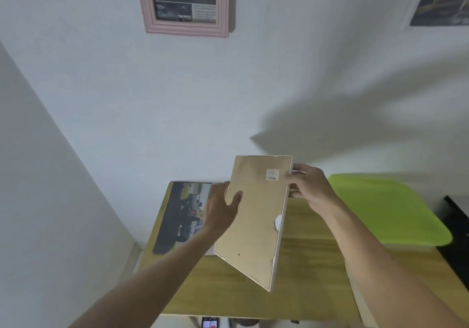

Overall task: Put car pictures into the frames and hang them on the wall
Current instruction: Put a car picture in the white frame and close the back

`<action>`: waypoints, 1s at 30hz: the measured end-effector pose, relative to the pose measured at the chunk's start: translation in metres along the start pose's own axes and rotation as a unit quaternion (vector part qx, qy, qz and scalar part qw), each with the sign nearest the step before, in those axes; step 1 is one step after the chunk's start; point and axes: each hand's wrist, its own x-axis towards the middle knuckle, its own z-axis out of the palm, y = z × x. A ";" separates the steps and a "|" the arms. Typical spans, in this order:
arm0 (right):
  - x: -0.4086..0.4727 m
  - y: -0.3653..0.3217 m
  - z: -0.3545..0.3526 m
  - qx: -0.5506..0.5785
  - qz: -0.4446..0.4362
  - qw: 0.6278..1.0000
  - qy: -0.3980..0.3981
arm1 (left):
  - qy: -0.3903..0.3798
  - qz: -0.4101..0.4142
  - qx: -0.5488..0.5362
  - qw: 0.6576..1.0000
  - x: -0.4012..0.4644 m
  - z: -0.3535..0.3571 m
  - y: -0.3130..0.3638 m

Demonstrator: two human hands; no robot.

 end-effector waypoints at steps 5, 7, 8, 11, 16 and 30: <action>0.022 0.040 -0.021 0.036 0.069 0.996 -0.034 | -0.170 -0.170 -0.041 0.970 0.022 -0.005 -0.051; 0.032 0.057 -0.027 0.046 0.089 0.994 -0.047 | -0.200 -0.201 -0.118 0.951 0.020 -0.004 -0.057; 0.038 0.066 -0.030 0.054 0.097 0.993 -0.047 | -0.206 -0.212 -0.137 0.945 0.019 -0.003 -0.059; 0.059 0.100 -0.033 0.065 0.124 0.990 -0.020 | -0.202 -0.257 -0.168 0.930 0.018 0.000 -0.067; 0.078 0.154 -0.018 0.000 0.145 0.985 0.090 | -0.167 -0.356 -0.187 0.900 0.011 0.021 -0.078; 0.087 0.228 0.022 -0.181 0.183 0.964 0.067 | -0.028 -0.352 0.033 0.935 0.011 0.064 -0.104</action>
